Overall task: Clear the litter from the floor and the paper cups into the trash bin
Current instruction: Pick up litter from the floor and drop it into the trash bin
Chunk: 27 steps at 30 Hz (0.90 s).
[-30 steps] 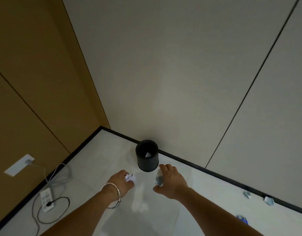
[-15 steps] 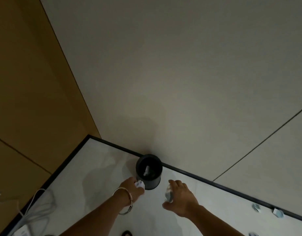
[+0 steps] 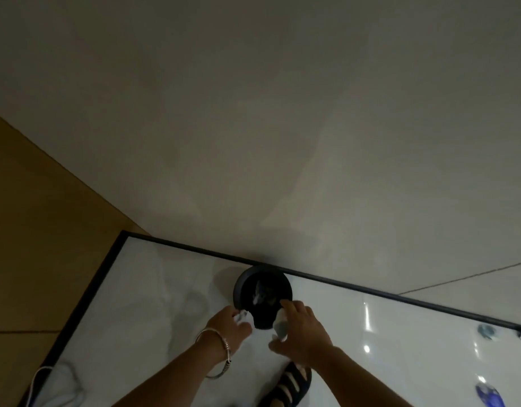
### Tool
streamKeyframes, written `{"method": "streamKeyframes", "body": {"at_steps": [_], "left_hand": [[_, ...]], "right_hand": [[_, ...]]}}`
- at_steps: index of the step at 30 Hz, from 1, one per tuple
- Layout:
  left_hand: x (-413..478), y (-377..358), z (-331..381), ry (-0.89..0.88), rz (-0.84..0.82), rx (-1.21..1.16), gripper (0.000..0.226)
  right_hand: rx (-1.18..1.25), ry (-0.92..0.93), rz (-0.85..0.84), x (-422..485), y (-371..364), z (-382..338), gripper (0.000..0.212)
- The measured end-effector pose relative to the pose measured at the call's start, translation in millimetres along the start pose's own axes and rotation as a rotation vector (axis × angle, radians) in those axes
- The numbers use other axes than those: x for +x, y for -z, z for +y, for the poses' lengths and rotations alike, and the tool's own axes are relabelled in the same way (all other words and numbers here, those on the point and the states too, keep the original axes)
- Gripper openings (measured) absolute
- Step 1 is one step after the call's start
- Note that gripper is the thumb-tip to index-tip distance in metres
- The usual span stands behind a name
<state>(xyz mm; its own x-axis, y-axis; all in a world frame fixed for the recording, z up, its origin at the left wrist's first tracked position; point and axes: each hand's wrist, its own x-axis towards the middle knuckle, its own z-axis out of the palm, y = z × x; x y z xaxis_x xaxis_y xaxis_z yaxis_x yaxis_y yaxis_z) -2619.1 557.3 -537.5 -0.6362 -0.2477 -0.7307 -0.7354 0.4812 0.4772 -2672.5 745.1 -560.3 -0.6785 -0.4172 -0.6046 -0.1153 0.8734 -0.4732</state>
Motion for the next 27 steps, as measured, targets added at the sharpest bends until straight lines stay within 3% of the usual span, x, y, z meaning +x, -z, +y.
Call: {"method": "streamKeyframes", "body": {"at_steps": [6,13,18,21,27], "left_hand": [[135.5,-32.8,-33.6,0.081,-0.063,0.087,0.034],[249.9,-66.8,-46.0,-0.005,-0.17,0.106,0.022],[251.7,-63.3,-56.1,-0.022,-0.239,0.253,0.035],[236.9,-47.6,-51.2,-0.001,-0.256,0.331,0.056],[178.6,-21.1,0.0,-0.144,-0.331,0.449,0.057]], "right_hand": [[-0.032,-0.058,-0.013,115.3,-51.1,42.5,0.098],[0.046,-0.105,0.011,201.3,-125.1,76.3,0.109],[0.096,-0.22,0.028,193.8,-139.4,81.0,0.102],[0.148,-0.267,0.04,173.7,-126.6,74.7,0.093],[0.217,-0.348,0.149,102.8,-70.9,52.0,0.084]]}}
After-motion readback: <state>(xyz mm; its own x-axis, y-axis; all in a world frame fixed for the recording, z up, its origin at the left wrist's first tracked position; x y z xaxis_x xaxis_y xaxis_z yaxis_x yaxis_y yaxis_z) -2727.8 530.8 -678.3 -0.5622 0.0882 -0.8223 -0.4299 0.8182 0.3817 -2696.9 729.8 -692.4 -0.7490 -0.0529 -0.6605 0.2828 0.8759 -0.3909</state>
